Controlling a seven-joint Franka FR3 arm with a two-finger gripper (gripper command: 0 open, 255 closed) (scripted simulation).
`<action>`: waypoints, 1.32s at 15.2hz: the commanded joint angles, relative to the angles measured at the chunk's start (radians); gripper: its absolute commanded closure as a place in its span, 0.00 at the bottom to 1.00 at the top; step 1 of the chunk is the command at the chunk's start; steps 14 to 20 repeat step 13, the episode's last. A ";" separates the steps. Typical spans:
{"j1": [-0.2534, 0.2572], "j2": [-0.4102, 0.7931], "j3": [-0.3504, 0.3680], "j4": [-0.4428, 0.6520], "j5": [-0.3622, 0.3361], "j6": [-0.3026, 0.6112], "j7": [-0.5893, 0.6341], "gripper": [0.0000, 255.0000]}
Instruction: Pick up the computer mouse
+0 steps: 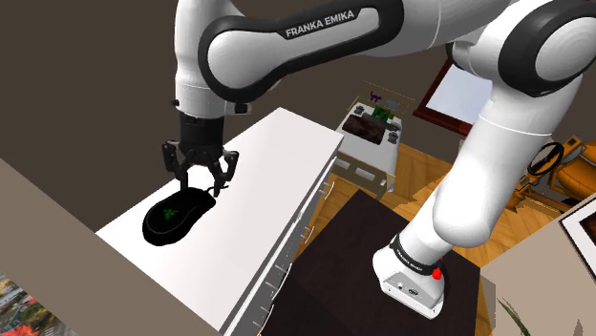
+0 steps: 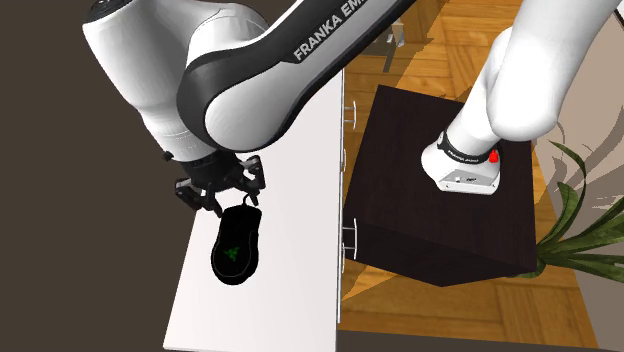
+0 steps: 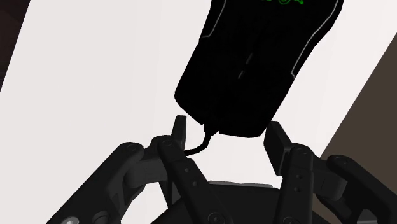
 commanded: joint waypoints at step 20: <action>-0.011 -0.055 0.003 0.105 0.021 -0.152 0.013 1.00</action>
